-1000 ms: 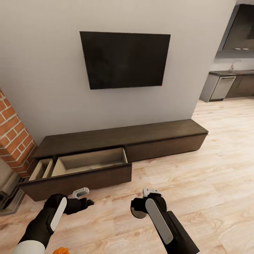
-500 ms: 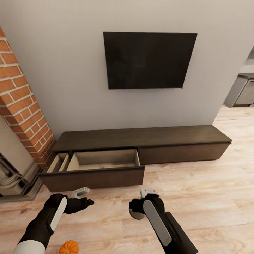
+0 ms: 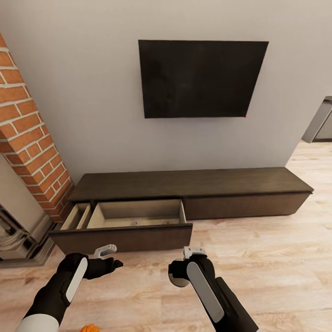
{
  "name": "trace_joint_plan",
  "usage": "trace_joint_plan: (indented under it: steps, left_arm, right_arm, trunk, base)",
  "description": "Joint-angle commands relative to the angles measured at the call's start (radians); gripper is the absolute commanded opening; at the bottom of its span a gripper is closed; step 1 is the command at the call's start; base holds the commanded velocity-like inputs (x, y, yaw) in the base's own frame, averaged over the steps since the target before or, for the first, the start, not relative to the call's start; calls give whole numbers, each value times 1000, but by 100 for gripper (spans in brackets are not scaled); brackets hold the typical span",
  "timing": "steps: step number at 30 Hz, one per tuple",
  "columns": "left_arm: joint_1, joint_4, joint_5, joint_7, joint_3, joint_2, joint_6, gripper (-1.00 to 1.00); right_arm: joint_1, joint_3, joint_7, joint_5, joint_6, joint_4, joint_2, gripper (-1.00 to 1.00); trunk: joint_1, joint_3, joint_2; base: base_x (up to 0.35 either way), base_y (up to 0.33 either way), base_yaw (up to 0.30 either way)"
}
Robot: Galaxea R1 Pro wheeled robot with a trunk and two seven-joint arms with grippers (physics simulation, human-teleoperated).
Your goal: Place each of the two pumpkins and all three candles from the living room inside a cabinet in the living room (use any cabinet), then make sure every cabinet is closed, and position the cauldron so it is next to a table in the living room.
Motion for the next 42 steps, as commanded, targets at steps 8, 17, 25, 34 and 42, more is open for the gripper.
trace_joint_plan:
  steps: [8, 17, 25, 34, 42]
  left_arm:
    - [0, 0, 0, 0, -1, 0, 1, 100]
    - [4, -105, 3, -5, 0, 4, 57, 100]
    - [54, -361, 12, -8, 28, 15, 110, 100]
    - [77, -434, 43, -15, 139, 17, 110, 100]
    - [79, -442, 74, -51, 191, 17, 110, 100]
  right_arm:
    - [0, 18, -1, -1, -3, -4, 0, -100]
    - [0, 19, 1, -5, -3, -20, 0, -100]
    - [1, 22, 2, -11, 44, -193, -1, -100]
    - [-11, 20, 3, -8, 77, -301, 23, -100]
    - [-11, 14, 11, -8, 72, -305, 29, -100]
  trunk:
    - [0, 0, 0]
    - [0, 0, 0]
    - [0, 0, 0]
    - [0, 0, 0]
    - [0, 0, 0]
  base:
    - [95, 0, 0]
    - [3, 0, 0]
    - [0, 0, 0]
    - [0, 0, 0]
    - [131, 0, 0]
